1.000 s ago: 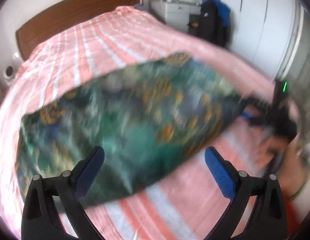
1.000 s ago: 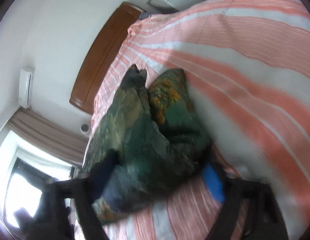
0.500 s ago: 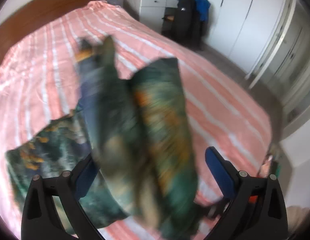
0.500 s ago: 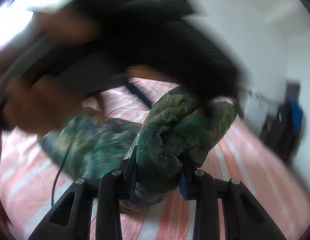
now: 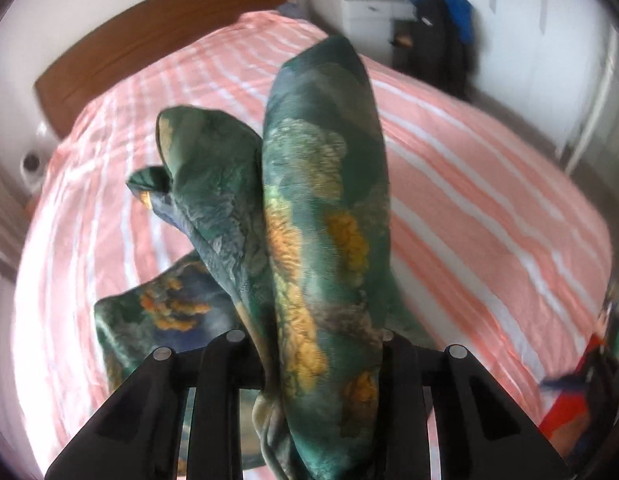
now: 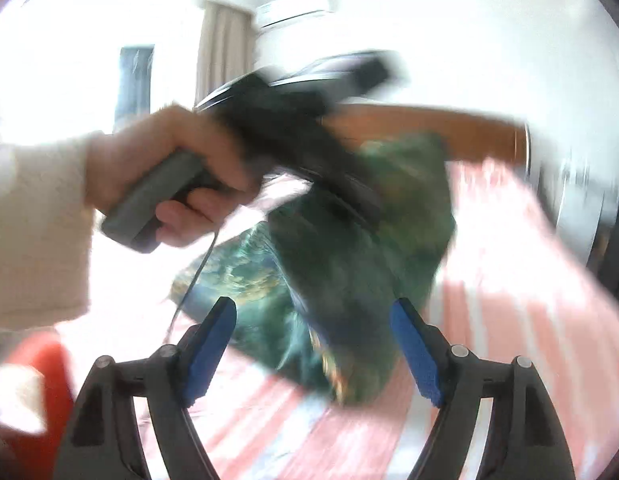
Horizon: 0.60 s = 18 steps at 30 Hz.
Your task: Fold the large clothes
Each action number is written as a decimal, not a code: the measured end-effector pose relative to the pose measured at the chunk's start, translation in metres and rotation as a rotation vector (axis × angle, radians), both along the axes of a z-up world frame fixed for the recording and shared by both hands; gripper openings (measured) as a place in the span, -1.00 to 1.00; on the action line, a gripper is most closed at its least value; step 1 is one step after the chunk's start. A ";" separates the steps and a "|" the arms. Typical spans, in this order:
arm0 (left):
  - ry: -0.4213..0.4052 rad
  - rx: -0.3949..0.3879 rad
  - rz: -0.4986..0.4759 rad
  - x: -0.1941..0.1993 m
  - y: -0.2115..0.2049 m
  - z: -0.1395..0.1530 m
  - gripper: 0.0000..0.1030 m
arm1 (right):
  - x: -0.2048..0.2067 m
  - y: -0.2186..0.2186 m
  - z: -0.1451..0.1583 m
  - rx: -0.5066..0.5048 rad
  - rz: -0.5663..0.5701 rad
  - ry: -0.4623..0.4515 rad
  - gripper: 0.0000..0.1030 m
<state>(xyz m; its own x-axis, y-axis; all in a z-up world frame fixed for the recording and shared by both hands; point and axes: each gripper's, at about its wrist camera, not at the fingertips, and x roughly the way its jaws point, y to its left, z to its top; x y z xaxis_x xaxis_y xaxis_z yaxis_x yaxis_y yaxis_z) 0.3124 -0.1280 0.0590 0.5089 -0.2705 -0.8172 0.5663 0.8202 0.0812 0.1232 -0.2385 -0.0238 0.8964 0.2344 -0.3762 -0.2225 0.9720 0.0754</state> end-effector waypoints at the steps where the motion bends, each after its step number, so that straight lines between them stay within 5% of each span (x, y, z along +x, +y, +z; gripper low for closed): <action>1: 0.010 -0.025 0.031 0.009 0.024 0.000 -0.48 | -0.001 -0.009 -0.002 0.034 -0.008 0.021 0.52; 6: 0.083 -0.153 0.222 0.038 0.142 -0.025 -0.47 | 0.009 -0.026 -0.017 0.051 -0.044 0.094 0.45; 12: 0.209 -0.336 0.435 0.044 0.251 -0.108 -0.42 | 0.079 -0.001 -0.002 0.115 0.025 0.123 0.11; 15: 0.225 -0.443 0.453 0.046 0.264 -0.129 -0.23 | 0.133 0.038 0.005 0.127 0.121 0.117 0.11; 18: 0.231 -0.504 0.473 0.048 0.276 -0.138 0.24 | 0.186 0.083 -0.019 0.116 0.215 0.172 0.11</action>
<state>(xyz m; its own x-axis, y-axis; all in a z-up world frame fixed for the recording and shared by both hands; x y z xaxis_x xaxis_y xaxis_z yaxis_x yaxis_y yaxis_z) 0.3606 0.1478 -0.0794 0.4940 -0.4363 -0.7521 0.0984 0.8875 -0.4502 0.3087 -0.1553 -0.0431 0.7469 0.4622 -0.4780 -0.3967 0.8867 0.2375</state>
